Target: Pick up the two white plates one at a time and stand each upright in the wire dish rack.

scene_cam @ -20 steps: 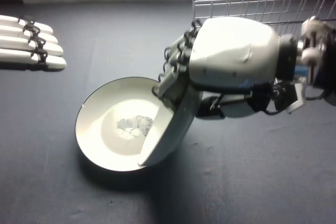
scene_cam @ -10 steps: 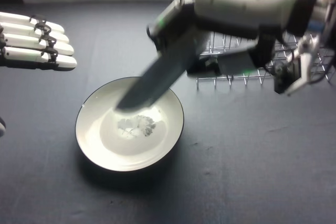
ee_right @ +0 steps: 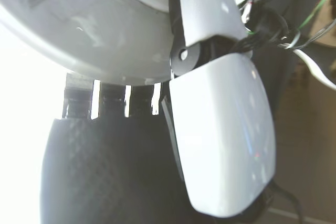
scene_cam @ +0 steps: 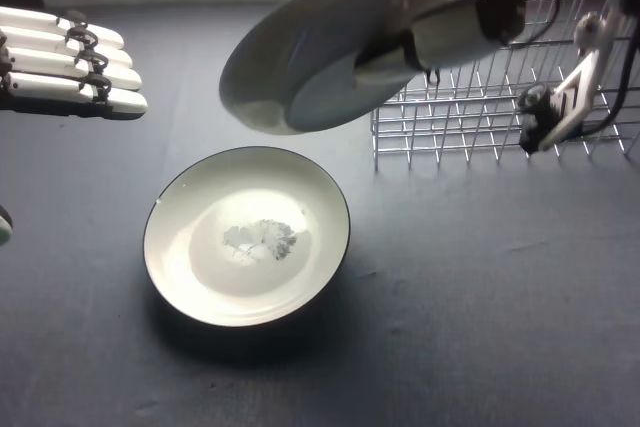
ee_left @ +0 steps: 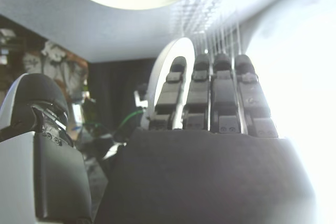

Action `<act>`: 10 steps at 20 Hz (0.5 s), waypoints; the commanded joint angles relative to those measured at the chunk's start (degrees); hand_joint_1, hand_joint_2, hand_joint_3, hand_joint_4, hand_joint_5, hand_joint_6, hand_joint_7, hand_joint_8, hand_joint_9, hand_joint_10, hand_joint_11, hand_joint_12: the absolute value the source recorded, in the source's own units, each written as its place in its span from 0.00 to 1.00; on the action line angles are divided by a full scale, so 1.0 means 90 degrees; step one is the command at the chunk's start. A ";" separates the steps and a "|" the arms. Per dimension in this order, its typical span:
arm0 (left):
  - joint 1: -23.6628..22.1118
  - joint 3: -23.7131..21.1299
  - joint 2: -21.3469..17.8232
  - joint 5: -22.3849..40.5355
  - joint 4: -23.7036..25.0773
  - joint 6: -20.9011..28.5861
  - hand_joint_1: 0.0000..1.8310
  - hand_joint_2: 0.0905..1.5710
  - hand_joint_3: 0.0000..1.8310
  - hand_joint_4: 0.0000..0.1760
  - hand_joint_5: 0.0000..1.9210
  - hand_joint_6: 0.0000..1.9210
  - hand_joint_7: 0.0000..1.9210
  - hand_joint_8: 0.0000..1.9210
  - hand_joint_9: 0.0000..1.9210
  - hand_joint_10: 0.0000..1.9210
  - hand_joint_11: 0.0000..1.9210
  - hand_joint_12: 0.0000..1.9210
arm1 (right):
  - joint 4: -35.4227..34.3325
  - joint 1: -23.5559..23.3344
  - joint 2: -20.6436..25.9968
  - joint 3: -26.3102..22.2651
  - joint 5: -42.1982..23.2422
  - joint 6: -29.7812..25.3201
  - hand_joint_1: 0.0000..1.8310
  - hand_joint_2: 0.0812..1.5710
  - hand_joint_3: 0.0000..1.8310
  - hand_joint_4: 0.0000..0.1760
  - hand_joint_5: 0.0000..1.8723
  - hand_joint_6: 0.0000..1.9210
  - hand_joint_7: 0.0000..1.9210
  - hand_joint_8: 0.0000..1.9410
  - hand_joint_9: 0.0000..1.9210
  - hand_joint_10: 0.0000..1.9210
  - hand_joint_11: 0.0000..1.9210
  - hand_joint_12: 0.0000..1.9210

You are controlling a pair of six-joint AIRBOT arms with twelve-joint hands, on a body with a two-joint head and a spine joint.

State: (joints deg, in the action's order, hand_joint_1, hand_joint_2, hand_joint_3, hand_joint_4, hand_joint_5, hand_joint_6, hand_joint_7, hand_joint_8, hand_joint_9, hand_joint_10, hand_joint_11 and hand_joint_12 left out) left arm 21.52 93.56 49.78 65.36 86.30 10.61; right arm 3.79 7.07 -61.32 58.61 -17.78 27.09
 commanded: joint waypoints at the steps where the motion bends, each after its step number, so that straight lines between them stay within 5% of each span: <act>1: -0.0115 0.0013 -0.0008 0.0199 -0.0477 0.0036 0.00 0.65 0.00 0.00 0.00 0.00 0.00 0.00 0.00 0.00 0.01 0.01 | -0.0239 -0.0184 0.0037 0.0059 -0.0806 -0.0055 0.75 0.71 0.00 0.00 0.46 0.60 0.49 0.52 0.47 0.65 0.40 0.77; 10: -0.0004 0.0158 0.0290 0.0038 -0.0295 0.0041 0.00 0.66 0.00 0.00 0.00 0.00 0.00 0.00 0.00 0.00 0.00 0.01 | -0.0867 -0.0673 0.0041 0.0365 -0.0402 -0.0065 0.75 0.70 0.00 0.00 0.48 0.56 0.52 0.49 0.47 0.63 0.39 0.73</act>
State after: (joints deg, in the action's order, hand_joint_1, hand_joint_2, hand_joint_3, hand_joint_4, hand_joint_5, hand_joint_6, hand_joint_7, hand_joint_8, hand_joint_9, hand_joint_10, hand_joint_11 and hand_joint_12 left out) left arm 21.98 94.63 52.66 64.51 87.72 10.74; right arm -3.38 2.22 -61.30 61.95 -13.39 27.22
